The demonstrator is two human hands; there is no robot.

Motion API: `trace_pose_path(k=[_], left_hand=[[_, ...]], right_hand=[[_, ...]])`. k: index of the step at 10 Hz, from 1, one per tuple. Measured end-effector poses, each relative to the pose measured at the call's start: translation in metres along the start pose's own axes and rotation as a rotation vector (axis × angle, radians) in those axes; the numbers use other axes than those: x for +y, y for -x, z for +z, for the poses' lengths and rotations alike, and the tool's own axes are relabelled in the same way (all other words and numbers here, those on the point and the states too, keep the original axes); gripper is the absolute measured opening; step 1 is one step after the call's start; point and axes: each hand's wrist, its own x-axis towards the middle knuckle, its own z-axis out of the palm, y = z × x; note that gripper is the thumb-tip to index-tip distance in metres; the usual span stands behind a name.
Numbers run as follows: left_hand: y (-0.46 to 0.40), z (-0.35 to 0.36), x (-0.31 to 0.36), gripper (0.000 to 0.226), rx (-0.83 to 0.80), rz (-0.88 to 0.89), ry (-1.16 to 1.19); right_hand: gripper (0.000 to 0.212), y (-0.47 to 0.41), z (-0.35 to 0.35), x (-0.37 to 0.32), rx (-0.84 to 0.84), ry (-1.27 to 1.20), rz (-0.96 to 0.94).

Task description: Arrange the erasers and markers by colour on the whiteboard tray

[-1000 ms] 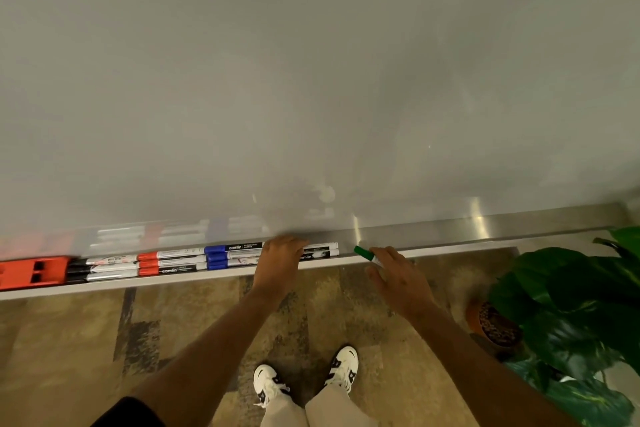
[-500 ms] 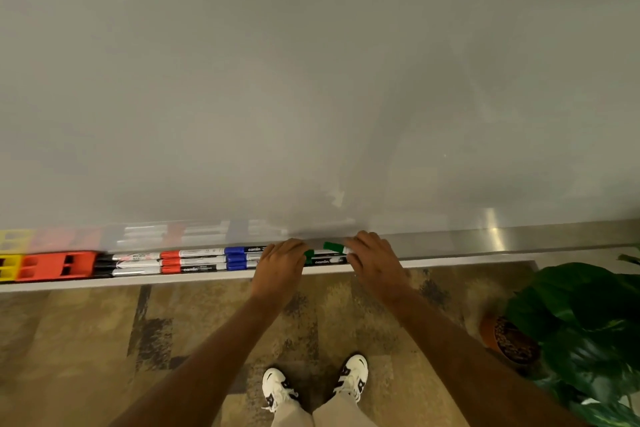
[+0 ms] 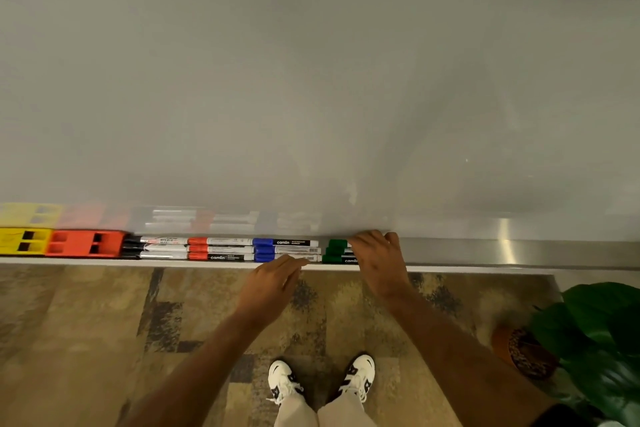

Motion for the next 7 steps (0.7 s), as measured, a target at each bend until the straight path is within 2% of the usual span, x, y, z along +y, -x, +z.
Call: trace_pose_path(k=[4,5,7], left_hand=[[-0.008,-0.016,-0.007,0.032,0.052,-0.016,-0.032],[-0.006,-0.029,-0.001,0.036,0.059,-0.035,-0.013],[-0.01,-0.074,0.033,0.04,0.168,0.117,0.019]], right_hand=[[0.033,0.004,0.007,-0.017,-0.014,0.051,0.051],[0.031,0.007,-0.001,-0.023,0.058,0.038,0.046],[0.022,0.007,-0.052,-0.038,0.439,-0.081,0.022]])
